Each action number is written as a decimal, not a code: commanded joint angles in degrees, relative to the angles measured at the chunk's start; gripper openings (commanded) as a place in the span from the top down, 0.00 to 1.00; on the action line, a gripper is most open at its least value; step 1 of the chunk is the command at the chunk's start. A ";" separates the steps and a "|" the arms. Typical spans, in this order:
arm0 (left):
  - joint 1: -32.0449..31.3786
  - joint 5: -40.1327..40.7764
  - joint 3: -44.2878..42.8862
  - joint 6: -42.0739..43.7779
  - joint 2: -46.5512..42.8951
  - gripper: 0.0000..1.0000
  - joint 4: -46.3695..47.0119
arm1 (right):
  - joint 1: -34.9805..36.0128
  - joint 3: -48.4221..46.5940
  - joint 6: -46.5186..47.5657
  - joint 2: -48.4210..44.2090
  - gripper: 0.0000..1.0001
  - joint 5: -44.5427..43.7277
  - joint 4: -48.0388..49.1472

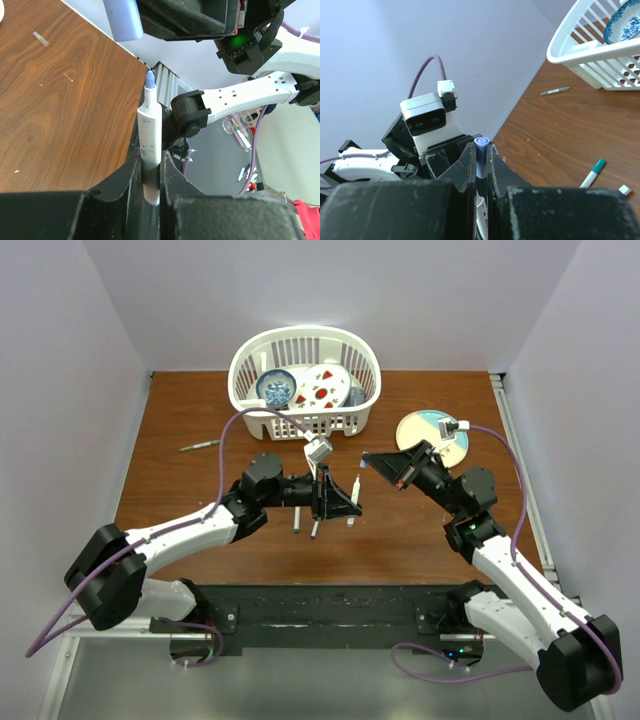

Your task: Insert the pens into the pen caps

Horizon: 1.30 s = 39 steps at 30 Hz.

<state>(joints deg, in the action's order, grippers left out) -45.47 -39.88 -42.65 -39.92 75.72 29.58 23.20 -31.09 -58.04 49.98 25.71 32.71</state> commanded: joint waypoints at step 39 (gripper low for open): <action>-0.14 1.03 -2.78 0.37 1.09 1.00 3.64 | 4.66 1.56 13.92 -7.17 1.00 1.00 -16.00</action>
<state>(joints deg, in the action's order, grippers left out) -45.80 -40.29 -42.65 -39.90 77.28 29.21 26.81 -29.58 -49.08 44.18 26.22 22.52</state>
